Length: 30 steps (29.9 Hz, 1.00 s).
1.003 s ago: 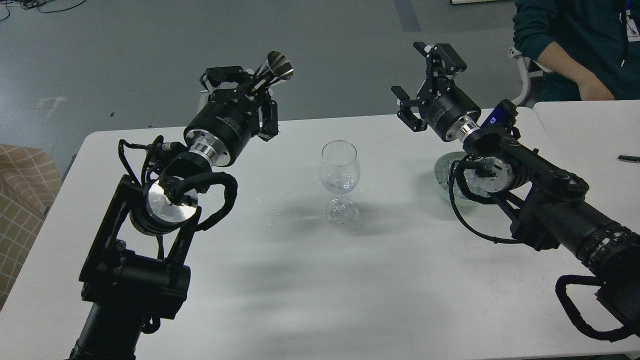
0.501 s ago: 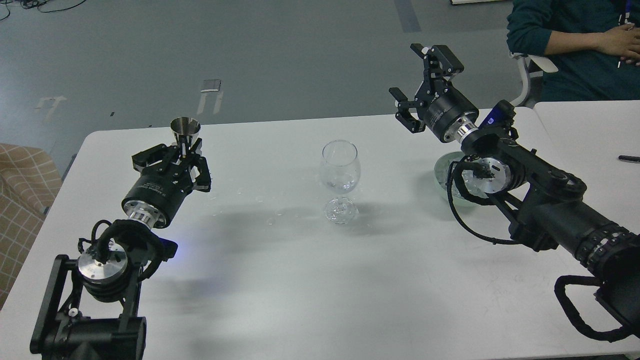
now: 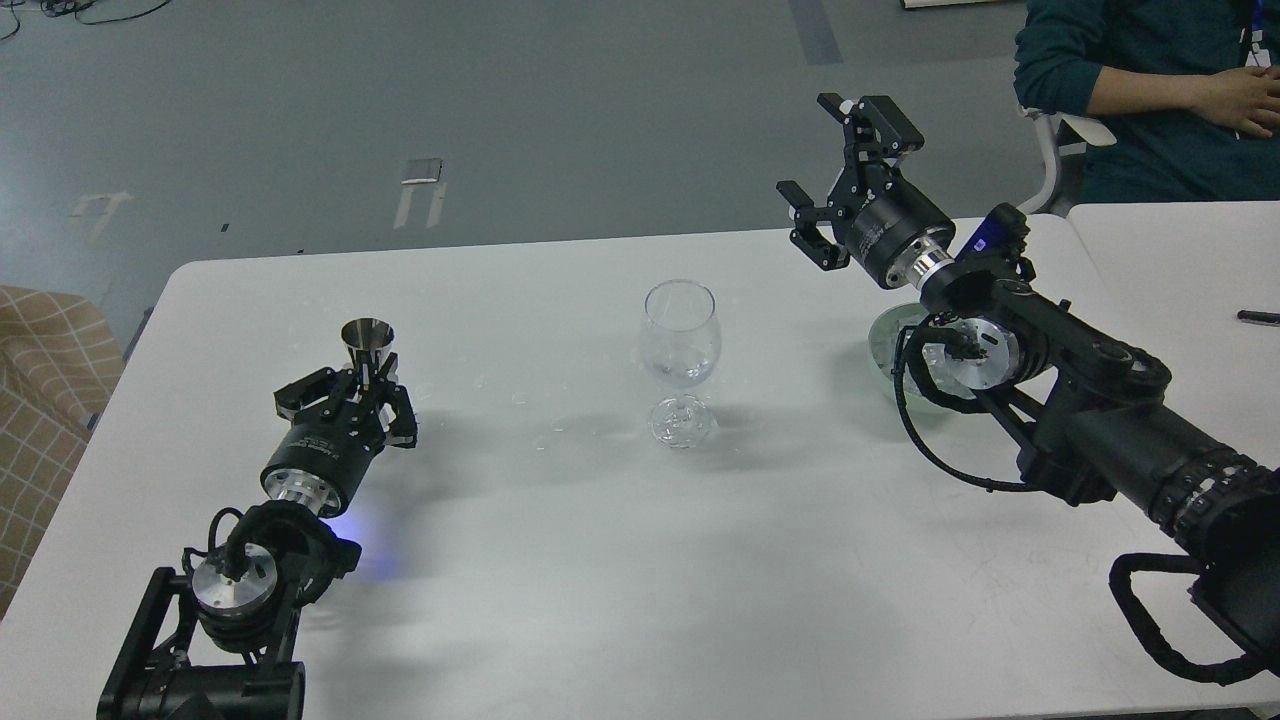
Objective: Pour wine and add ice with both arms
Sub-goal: 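Bring the jigger back and lower it onto the table, then open the left gripper and withdraw it from the jigger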
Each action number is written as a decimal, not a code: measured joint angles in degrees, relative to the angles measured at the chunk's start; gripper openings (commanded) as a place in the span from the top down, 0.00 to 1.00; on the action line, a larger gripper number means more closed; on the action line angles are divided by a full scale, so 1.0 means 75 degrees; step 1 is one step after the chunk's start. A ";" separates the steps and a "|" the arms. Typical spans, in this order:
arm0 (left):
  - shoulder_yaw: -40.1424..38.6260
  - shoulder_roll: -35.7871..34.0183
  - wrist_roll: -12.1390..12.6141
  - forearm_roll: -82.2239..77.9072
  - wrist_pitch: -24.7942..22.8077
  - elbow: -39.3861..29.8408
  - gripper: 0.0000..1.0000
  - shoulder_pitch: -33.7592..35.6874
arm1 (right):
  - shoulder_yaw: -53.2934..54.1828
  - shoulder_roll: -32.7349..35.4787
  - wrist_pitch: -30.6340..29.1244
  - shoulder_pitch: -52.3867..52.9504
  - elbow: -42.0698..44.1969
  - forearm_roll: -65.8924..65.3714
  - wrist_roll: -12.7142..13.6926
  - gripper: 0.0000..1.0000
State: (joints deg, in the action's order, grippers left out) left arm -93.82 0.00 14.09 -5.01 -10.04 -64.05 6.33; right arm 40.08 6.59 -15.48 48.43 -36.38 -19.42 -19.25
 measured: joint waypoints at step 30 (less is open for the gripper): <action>0.0074 0.0000 -0.0016 -0.0047 0.0044 0.0266 0.29 0.0231 | 0.0000 0.0000 0.0011 0.0000 0.0003 0.0000 0.0000 0.00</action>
State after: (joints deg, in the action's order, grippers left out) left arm -93.27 0.00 13.97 -5.36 -9.71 -62.05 8.07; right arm 40.08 6.59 -15.39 48.43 -36.36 -19.42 -19.25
